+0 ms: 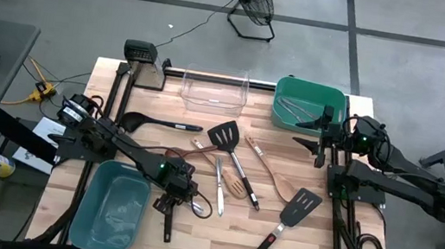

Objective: Pick & Place Kitchen Items
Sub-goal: Put the left dinner knife into the green bin

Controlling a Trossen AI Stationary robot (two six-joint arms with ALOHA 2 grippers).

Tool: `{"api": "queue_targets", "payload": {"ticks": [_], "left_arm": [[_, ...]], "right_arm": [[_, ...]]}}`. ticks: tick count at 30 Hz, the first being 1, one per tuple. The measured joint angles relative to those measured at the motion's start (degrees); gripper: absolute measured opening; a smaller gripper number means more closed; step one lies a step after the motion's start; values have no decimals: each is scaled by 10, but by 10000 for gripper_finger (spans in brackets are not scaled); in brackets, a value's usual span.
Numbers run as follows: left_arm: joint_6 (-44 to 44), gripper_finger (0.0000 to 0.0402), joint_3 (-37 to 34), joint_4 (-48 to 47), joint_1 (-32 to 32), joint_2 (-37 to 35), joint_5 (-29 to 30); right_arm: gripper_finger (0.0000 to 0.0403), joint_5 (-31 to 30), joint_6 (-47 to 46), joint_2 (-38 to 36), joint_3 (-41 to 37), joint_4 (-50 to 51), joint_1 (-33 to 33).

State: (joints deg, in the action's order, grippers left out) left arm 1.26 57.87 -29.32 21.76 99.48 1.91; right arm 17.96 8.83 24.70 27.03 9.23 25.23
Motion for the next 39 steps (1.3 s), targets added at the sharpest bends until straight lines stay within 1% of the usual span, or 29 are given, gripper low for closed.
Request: {"api": "queue_targets", "payload": {"ticks": [6,13,16,26,31,34,39], "left_arm": [[0,258,0,-8,0,0,0],[15,214,0,-11,0,7,-3],[15,202,0,-12,0,8,-7],[15,197,1,-20,0,26,-26],[15,192,1,-21,0,27,-26],[15,171,1,-23,0,27,-28],[15,120,0,-24,0,28,-31]], "right_arm": [[194,0,0,0,0,0,0],[194,0,0,0,0,0,0],[194,0,0,0,0,0,0],[194,0,0,0,0,0,0],[194,0,0,0,0,0,0],[194,0,0,0,0,0,0],[194,0,0,0,0,0,0]]}}
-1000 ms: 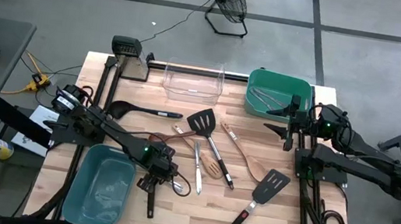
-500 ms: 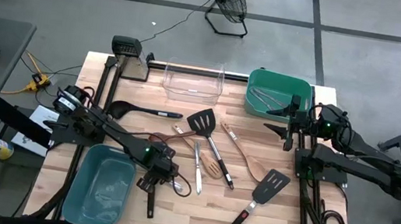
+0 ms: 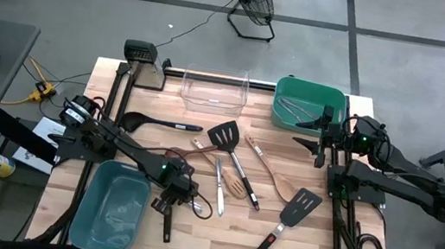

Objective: Pick & Place Kitchen Items
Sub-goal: Put the left dinner knife into the green bin

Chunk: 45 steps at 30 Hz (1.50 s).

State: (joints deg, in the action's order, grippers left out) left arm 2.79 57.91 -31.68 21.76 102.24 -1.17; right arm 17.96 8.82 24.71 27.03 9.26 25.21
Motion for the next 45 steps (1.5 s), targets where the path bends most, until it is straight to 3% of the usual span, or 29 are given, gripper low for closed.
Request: {"api": "queue_targets", "payload": {"ticks": [13,25,35,45], "left_arm": [[-2,38,-1,0,0,0,-7],[-14,38,0,-1,-1,1,-16],[-17,38,54,-38,1,6,-19],[-34,38,61,-45,0,-3,-11]], "right_arm": [[194,0,0,0,0,0,0],[194,0,0,0,0,0,0],[194,0,0,0,0,0,0],[194,0,0,0,0,0,0]]}}
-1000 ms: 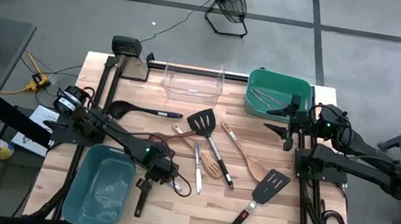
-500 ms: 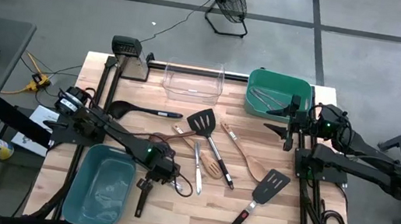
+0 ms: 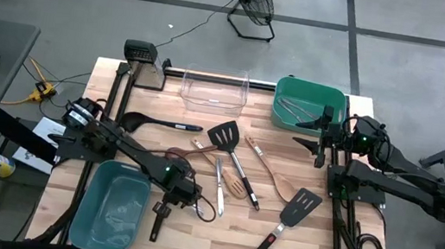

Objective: Pick & Place Kitchen Items
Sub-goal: Put the left dinner knife into the green bin

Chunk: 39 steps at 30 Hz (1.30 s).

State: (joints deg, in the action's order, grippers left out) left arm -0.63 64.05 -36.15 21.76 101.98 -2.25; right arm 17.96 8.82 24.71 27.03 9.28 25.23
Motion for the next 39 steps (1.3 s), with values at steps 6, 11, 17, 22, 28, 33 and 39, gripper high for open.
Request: {"api": "queue_targets", "payload": {"ticks": [6,11,17,22,28,33,39], "left_arm": [[-12,38,29,-8,-9,-23,32],[-14,38,75,-14,-40,-32,72],[-11,38,142,-17,-84,-31,89],[6,38,194,-16,-119,-31,87],[43,38,240,14,-169,-31,42],[63,38,245,75,-217,-31,-20],[79,38,245,140,-268,-31,-87]], "right_arm": [[194,0,0,0,0,1,0],[194,0,0,0,0,4,0],[194,0,0,0,0,4,0],[194,0,0,0,0,4,0],[194,0,0,0,0,4,0],[194,0,0,0,0,4,0],[194,0,0,0,0,4,0]]}}
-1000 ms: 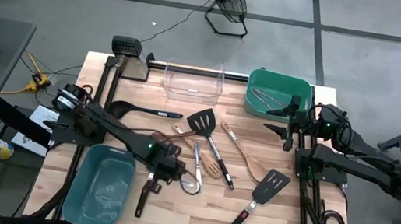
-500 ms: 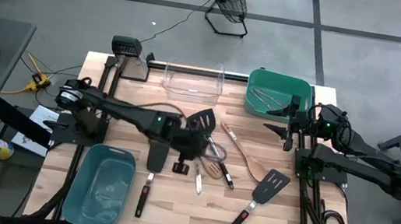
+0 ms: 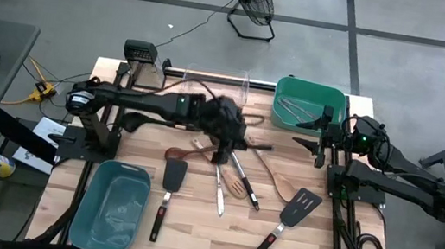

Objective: Pick & Place Kitchen Items
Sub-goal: Put the left dinner knife into the green bin

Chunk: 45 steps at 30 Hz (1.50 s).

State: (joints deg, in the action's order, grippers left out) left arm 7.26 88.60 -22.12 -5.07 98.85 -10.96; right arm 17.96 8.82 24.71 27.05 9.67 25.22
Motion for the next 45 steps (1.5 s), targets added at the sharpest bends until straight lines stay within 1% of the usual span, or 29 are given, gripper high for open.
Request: {"api": "queue_targets", "payload": {"ticks": [6,12,16,20,26,31,34,37,39,42,45], "left_arm": [[9,38,0,49,-40,0,-47],[-12,38,0,91,-66,0,-79],[-59,38,0,131,-66,0,-82],[-76,38,0,167,-65,0,-81],[-125,38,0,186,-65,0,-61],[-149,38,0,194,-65,0,-60],[-151,38,0,194,-65,0,-60],[-153,38,0,193,-65,0,-60],[-152,38,0,193,-65,0,-60],[-152,38,0,193,-65,0,-58],[-152,38,0,192,-65,0,-58]], "right_arm": [[194,0,0,0,0,0,0],[194,0,0,0,0,0,0],[194,0,2,0,0,0,0],[194,-18,51,0,0,0,0],[194,-32,43,0,0,0,0],[194,-24,40,0,0,0,-1],[194,-16,3,0,0,-12,-1],[194,0,-74,0,0,-30,-1],[194,-4,-116,1,0,-43,-1],[194,-17,-142,12,0,-63,-1],[194,9,-178,18,0,-61,-1]]}}
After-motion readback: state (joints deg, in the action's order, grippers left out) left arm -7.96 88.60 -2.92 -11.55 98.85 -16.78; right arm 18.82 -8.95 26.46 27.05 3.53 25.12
